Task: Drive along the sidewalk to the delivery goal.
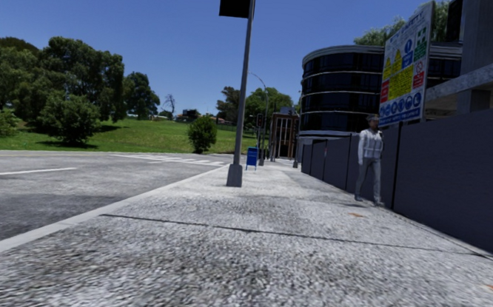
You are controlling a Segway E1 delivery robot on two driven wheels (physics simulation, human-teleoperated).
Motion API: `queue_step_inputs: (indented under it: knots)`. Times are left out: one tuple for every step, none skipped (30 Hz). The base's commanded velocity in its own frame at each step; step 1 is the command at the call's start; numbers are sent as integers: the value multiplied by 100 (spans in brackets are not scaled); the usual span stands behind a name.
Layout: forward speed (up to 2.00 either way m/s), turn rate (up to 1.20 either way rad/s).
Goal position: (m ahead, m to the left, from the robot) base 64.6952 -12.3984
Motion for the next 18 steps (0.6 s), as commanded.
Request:
queue_step_inputs:
  knots:
    - [170, 0]
    - [177, 0]
    - [200, 0]
    - [200, 0]
    - [200, 0]
    - [200, 0]
    - [200, 0]
    - [200, 0]
    - [200, 0]
    - [200, 0]
    - [200, 0]
    - [200, 0]
    - [200, 0]
    - [200, 0]
    - [200, 0]
    - [200, 0]
    - [200, 0]
    - [200, 0]
